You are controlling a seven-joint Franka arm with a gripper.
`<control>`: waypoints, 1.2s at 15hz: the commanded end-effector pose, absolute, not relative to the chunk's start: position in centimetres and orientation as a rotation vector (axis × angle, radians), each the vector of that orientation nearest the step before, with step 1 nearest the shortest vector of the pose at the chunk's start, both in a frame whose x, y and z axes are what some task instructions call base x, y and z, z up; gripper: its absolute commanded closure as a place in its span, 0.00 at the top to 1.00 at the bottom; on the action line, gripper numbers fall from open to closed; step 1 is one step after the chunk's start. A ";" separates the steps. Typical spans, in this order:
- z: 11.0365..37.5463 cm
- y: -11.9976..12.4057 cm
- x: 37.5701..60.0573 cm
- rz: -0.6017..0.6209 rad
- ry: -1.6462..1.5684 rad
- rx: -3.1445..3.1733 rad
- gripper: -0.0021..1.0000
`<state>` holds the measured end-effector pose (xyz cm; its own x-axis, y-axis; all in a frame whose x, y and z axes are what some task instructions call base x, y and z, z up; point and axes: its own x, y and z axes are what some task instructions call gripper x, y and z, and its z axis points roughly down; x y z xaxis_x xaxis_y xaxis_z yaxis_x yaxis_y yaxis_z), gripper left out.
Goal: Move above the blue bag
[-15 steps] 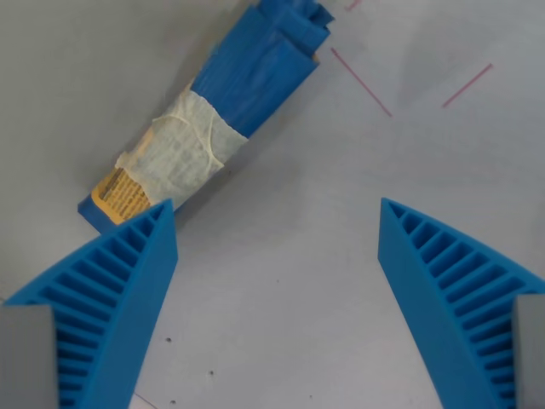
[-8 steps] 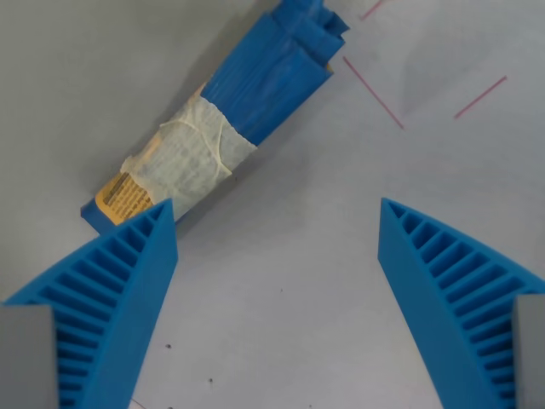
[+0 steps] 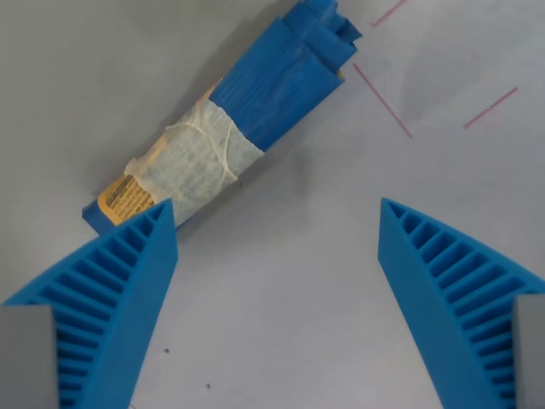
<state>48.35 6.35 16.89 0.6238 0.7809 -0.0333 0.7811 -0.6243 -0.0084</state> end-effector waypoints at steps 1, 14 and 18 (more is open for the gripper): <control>16.6 6.5 47.7 0.085 1.406 2.715 1.00; 16.3 6.9 47.5 0.075 1.427 2.705 1.00; 16.2 6.9 47.5 0.077 1.432 2.707 1.00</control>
<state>48.02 6.96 16.40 0.5951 0.8030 -0.0333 0.8033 -0.5956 -0.0050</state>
